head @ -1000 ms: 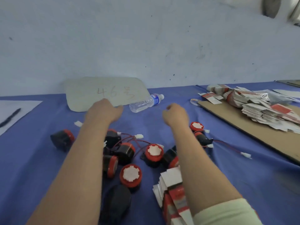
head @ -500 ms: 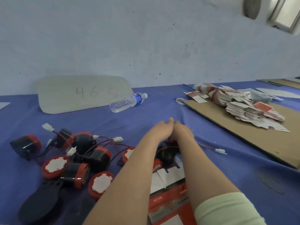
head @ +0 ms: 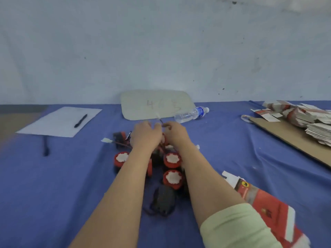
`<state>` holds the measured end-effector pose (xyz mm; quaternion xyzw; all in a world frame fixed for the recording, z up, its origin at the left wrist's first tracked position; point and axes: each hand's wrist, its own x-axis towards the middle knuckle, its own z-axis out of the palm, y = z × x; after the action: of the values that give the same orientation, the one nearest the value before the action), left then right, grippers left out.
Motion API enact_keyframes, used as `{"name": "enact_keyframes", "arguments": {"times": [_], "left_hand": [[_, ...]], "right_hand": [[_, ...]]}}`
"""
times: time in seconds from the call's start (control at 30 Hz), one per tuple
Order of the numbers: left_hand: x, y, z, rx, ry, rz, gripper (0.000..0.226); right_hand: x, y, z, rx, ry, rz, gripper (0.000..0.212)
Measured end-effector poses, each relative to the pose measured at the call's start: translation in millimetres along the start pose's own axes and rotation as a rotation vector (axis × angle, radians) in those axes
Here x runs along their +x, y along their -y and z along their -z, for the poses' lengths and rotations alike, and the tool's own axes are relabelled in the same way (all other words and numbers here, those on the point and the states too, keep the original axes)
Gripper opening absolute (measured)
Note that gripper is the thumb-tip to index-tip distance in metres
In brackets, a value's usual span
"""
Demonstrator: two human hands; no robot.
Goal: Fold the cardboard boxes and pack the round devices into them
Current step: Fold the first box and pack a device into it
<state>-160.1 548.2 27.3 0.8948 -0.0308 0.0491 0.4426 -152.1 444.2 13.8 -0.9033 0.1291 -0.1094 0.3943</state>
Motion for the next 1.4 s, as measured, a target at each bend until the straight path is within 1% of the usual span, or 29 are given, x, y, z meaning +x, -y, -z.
{"name": "enact_keyframes", "arguments": {"times": [0.03,0.1,0.17,0.23,0.3,0.33,0.43,0.5,0.6,0.67,0.73,0.8,0.87,0.9,0.93,0.97,1.03,1.07,1.1,1.13,1.17,1.27,1.33,1.4], "left_hand": [[-12.5,11.4,9.9,0.083,-0.011,0.008,0.048],[-40.1,31.3,20.8,0.251,-0.013,0.019,0.051],[-72.5,47.3,17.1,0.357,0.034,-0.011,0.062],[-106.0,58.2,2.1,0.415,0.132,-0.083,0.080],[-128.1,64.4,-18.4,0.480,0.214,-0.151,0.089],[-133.1,66.8,-25.9,0.517,0.224,-0.178,0.089],[-122.0,74.3,-28.7,0.539,0.132,-0.201,0.081],[-102.4,83.6,-17.5,0.546,0.079,-0.177,0.077],[-75.4,98.8,2.3,0.612,0.014,-0.157,0.068],[-65.0,103.7,10.8,0.611,-0.041,-0.141,0.060],[-61.9,103.2,14.4,0.597,-0.065,-0.135,0.059],[-68.2,94.0,13.4,0.523,-0.133,-0.183,0.053],[-84.4,73.7,6.7,0.356,-0.219,-0.270,0.036],[-94.4,62.3,1.6,0.271,-0.220,-0.286,0.028],[-104.9,50.9,-3.6,0.200,-0.162,-0.267,0.025],[-114.8,39.8,-9.6,0.168,-0.031,-0.214,0.030],[-135.8,22.0,-22.3,0.151,0.374,-0.094,0.048],[-147.4,15.5,-29.2,0.134,0.562,-0.038,0.051],[-158.4,11.0,-35.9,0.113,0.693,0.008,0.051],[-167.7,8.4,-42.5,0.086,0.759,0.034,0.046],[-175.1,6.7,-48.6,0.062,0.774,0.042,0.040],[-187.1,4.8,-56.7,0.024,0.704,0.039,0.028],[-189.9,3.8,-53.4,0.042,0.652,0.018,0.026],[-189.3,2.0,-45.4,0.063,0.565,-0.056,0.025]], "right_hand": [[-8.5,-4.4,4.3,0.030,-0.068,0.017,0.037],[-32.6,-11.4,6.8,-0.001,-0.149,-0.001,0.034],[-53.7,-25.6,1.1,-0.123,-0.169,-0.112,0.031],[-71.7,-33.7,-3.6,-0.252,-0.126,-0.237,0.038],[-77.9,-33.0,-5.8,-0.319,-0.070,-0.258,0.046],[-77.8,-29.9,-8.2,-0.310,-0.034,-0.250,0.047],[-73.6,-16.7,-20.3,-0.323,0.075,-0.222,0.042],[-68.7,-8.2,-28.6,-0.315,0.086,-0.150,0.039],[-63.3,11.8,-36.8,-0.064,0.105,-0.006,0.040],[-61.3,21.0,-29.8,0.006,0.128,0.036,0.040],[-64.4,15.1,-8.8,-0.039,0.092,0.016,0.038],[-71.1,-5.7,23.2,-0.090,-0.023,-0.050,0.033],[-84.1,-35.4,60.9,-0.214,-0.130,-0.131,0.025],[-94.2,-49.4,78.0,-0.294,-0.128,-0.183,0.022],[-104.9,-61.9,92.2,-0.356,-0.095,-0.240,0.021],[-115.4,-72.1,103.4,-0.387,-0.055,-0.303,0.027],[-132.7,-88.0,116.5,-0.398,0.001,-0.395,0.042],[-140.3,-93.6,120.1,-0.402,0.021,-0.419,0.043],[-146.8,-97.3,121.6,-0.415,0.040,-0.436,0.041],[-151.9,-100.2,122.1,-0.432,0.052,-0.443,0.038],[-156.1,-101.4,122.0,-0.447,0.058,-0.444,0.037],[-165.5,-100.3,120.8,-0.432,0.037,-0.455,0.035],[-169.0,-98.1,120.4,-0.385,-0.010,-0.444,0.032],[-171.0,-91.6,120.9,-0.346,-0.078,-0.393,0.020]]}}
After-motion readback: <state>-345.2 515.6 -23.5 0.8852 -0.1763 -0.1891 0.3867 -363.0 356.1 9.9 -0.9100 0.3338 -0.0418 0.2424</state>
